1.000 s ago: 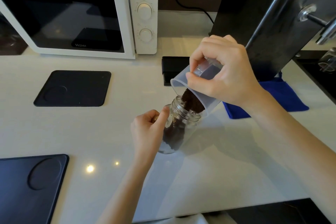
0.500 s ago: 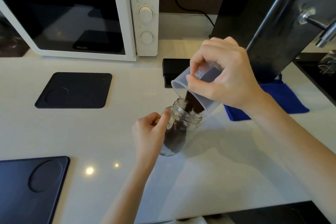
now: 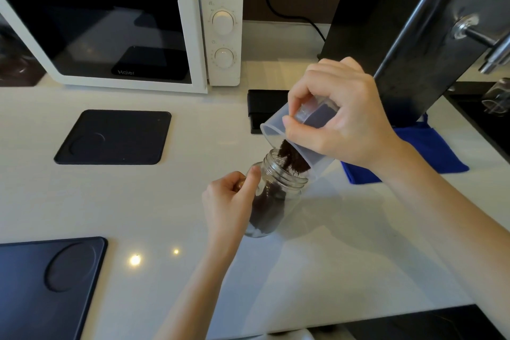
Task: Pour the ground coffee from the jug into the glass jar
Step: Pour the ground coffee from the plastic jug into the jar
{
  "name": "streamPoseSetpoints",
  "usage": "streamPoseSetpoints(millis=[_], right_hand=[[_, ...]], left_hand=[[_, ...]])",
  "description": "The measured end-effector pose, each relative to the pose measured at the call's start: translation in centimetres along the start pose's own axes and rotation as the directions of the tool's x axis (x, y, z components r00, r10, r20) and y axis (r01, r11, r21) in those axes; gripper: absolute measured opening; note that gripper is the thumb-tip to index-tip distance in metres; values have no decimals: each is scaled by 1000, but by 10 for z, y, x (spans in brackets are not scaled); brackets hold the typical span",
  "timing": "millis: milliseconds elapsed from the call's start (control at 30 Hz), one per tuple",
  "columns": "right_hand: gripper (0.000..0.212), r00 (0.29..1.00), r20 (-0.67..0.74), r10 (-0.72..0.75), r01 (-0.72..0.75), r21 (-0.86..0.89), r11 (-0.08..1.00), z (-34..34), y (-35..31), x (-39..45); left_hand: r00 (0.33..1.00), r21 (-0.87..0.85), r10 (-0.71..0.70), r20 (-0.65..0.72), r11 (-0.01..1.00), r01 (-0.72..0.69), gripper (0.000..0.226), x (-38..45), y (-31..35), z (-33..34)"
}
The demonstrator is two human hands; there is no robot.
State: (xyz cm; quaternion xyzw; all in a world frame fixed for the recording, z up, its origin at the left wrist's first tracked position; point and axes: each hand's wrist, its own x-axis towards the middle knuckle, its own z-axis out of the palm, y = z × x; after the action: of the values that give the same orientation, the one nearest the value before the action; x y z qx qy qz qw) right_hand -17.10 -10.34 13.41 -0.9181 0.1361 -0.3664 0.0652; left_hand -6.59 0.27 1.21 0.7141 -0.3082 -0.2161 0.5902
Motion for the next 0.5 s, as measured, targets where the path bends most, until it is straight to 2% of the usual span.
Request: streamPoseSetpoints(millis=[500], right_hand=[[14, 1000, 20, -23, 23, -28, 999, 2, -3, 2]], left_hand=[[1000, 1, -18, 16, 1000, 18, 51, -2, 2, -1]])
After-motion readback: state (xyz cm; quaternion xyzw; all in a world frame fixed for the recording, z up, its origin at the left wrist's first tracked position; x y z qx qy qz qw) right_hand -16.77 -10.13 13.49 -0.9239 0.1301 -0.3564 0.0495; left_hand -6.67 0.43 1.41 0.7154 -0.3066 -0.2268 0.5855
